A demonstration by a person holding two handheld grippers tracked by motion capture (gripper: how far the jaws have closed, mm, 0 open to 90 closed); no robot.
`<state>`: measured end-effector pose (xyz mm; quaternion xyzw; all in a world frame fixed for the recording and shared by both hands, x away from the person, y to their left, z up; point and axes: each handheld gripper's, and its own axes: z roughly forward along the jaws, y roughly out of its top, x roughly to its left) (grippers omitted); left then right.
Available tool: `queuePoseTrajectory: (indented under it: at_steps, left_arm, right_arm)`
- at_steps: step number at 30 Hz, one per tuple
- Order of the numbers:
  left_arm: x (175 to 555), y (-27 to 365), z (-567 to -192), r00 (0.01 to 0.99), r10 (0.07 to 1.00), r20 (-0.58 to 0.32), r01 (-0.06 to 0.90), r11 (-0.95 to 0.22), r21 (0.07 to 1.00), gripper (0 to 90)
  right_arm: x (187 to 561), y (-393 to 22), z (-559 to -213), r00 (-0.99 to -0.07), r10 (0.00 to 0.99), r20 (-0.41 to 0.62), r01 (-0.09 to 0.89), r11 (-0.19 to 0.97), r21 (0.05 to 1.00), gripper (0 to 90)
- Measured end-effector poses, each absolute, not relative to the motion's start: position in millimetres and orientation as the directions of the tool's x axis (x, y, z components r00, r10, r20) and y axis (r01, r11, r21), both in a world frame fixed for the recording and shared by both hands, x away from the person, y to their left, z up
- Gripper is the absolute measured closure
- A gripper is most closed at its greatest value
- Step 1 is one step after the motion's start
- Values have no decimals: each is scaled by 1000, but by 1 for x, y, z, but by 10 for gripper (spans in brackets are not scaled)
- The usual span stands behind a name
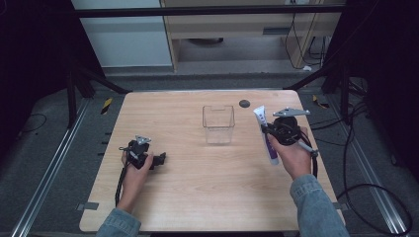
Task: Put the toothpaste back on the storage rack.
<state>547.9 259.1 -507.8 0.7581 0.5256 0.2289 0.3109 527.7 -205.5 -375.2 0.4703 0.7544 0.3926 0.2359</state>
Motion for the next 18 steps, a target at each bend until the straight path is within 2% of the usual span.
queuePoseTrajectory:
  at_steps: [18]
  left_arm:
    - [547,259,-508,340,940,20,654,-252,713,0]
  right_arm:
    - [524,-196,-351,-393,917,61,457,137,879,796]
